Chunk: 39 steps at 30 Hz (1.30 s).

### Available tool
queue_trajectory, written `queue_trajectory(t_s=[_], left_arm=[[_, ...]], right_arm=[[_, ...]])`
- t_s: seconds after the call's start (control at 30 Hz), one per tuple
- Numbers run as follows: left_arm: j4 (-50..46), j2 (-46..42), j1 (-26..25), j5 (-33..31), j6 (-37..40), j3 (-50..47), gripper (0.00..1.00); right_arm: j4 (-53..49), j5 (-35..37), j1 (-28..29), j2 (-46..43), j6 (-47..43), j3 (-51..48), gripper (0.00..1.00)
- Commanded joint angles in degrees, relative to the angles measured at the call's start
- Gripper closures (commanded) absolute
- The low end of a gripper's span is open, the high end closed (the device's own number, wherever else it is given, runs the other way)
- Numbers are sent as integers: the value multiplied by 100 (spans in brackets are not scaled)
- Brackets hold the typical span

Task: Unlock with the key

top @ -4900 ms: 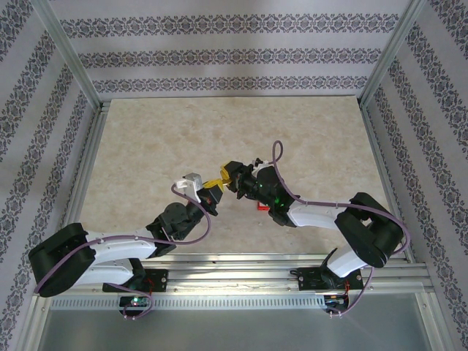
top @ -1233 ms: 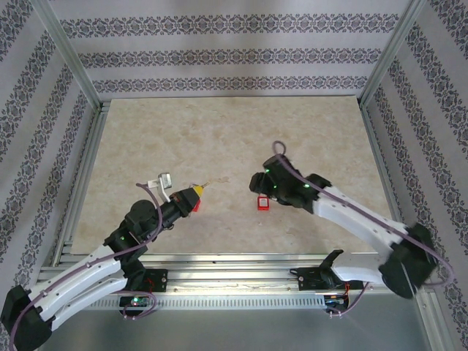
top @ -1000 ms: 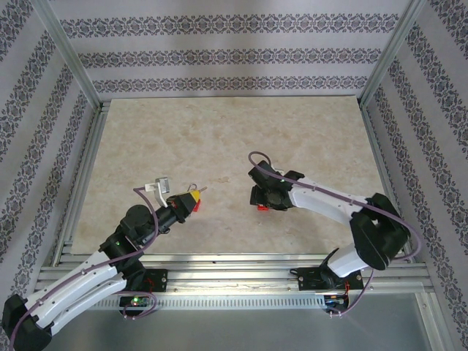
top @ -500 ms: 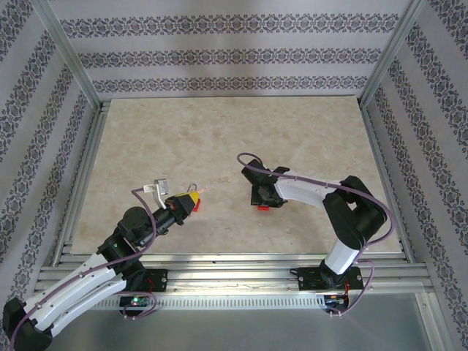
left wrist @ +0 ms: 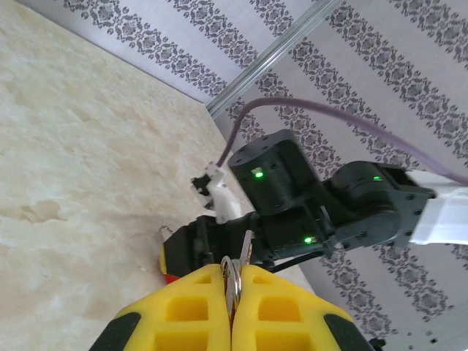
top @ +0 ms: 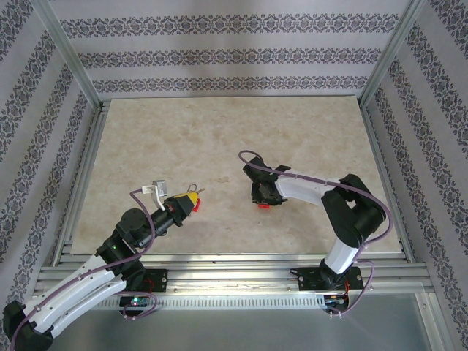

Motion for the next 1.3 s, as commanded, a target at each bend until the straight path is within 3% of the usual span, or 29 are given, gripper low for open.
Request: queue_trajectory(t_s=[0.0,0.1,0.2,0.33,0.5,0.93,1.07,1.2,1.27], left_arm=[[381,132,-179,-355,959,373,100],[854,492,-690,-1242,2177,698,100],[1432,1093,-952,-1974,3259,982,100],[2282,1875,-1019,-2518,4166,1296,100],[3508,2732,-1196,-2542,5289,1479,100],[5103,3212,-1216,-2964,6306,1314,100],[5354,3372,-1184,-3002,6006,1288,100],[4488,3164,-1018,-2919,4989,1395,100],[4540,3121,-964,-2988,4816,1288,100]], right_arm=[[657,-378,-36,-1053,493,-77,79],[1330,-636,-38,-1921,1047,204,83],[2036,-922,-11,-2209,1552,768,83],[2512,-963,230,-1979,2001,1441,84],[3329,-1335,247,-1546,2657,1647,88],[3666,-1323,382,-1687,3031,1501,91],[3796,-1404,487,-1603,3115,1590,91],[3865,-1346,534,-1616,3106,1590,91],[3823,-1323,549,-1655,3063,1597,91]])
